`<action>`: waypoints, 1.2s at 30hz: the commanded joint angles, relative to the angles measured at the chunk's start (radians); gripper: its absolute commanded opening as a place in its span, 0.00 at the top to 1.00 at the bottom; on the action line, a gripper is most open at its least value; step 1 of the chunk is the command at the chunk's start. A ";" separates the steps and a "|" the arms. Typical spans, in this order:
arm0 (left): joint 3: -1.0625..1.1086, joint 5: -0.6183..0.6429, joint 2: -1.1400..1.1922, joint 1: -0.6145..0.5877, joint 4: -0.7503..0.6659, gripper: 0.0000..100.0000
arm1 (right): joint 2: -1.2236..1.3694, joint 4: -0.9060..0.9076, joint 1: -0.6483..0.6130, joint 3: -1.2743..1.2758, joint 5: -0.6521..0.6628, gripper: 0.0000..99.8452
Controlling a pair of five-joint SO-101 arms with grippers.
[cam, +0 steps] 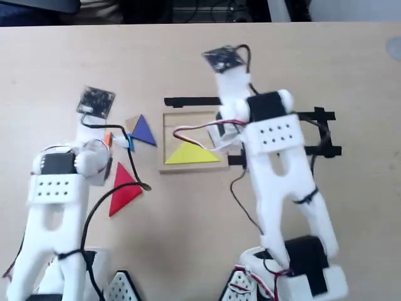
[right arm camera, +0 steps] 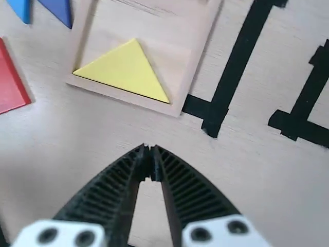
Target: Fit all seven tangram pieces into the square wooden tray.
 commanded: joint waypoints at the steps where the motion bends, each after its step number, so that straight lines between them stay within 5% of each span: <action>1: 0.030 0.060 0.089 0.101 0.040 0.77 | -0.091 -0.064 0.031 0.079 0.003 0.99; 12: 0.039 0.184 0.149 0.179 0.037 0.76 | -0.348 -0.413 0.005 0.512 -0.049 0.99; 20: 0.031 0.172 0.173 0.073 0.009 0.61 | -0.386 -0.473 -0.081 0.608 -0.040 0.99; 27: -0.044 0.226 0.311 0.076 0.054 0.72 | -0.386 -0.488 -0.081 0.630 -0.040 0.99; 36: -0.136 0.229 0.364 0.074 0.100 0.70 | -0.386 -0.542 -0.083 0.679 -0.040 0.99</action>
